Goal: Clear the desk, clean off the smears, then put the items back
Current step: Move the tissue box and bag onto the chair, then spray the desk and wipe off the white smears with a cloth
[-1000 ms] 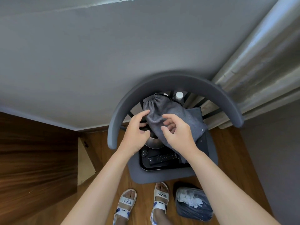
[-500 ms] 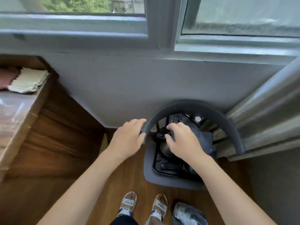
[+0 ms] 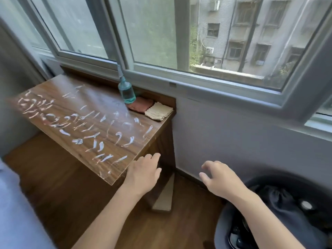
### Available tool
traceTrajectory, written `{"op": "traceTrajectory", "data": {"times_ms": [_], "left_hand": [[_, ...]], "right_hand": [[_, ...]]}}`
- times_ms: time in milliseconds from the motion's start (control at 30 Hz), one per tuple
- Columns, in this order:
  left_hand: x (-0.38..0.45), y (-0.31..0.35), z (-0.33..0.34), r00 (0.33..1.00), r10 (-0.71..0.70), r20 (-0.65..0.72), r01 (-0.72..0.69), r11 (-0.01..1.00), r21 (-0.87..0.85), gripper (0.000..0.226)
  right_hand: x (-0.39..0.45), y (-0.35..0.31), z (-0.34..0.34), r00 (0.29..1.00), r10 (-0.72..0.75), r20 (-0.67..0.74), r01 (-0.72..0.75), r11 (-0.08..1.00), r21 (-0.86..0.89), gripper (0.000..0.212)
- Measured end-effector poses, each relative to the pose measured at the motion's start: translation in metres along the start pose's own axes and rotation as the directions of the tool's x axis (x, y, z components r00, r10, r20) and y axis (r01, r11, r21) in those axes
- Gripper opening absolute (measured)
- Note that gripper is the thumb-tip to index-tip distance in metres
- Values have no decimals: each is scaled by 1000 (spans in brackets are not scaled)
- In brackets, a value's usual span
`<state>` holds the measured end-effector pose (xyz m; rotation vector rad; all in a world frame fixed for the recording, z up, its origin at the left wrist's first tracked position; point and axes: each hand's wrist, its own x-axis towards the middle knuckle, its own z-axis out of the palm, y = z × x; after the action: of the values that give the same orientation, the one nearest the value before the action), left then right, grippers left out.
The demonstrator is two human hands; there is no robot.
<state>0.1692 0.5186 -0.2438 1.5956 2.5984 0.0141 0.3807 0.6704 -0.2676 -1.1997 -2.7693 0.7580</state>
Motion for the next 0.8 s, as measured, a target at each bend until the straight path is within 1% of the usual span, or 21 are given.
{"op": "traceTrajectory", "data": {"times_ms": [167,333,433,533,667,800], "left_hand": [[-5,-86,-17,999,-40,-4,40,997,-64,46],[4,-172,-29,1000,-11,-14,10,992,-124,48],[15,-213,-35,1000,13,-15,-15,989,-149,48],[29,-245,-40,999,35,-15,-37,985,-168,42],[47,-272,-43,998,57,13,-54,981,-185,42],[63,-291,-49,999,44,14,-40,980,-194,43]], "right_hand": [[33,-90,24,997,-75,-16,74,997,-23,26],[61,-170,53,995,-76,-60,76,997,-17,28],[73,-208,63,996,-62,-67,61,998,-24,24],[87,-237,70,996,-47,-81,45,999,-24,18],[110,-263,75,995,-59,-83,58,998,-21,24],[142,-282,72,993,-90,-74,88,996,-24,28]]}}
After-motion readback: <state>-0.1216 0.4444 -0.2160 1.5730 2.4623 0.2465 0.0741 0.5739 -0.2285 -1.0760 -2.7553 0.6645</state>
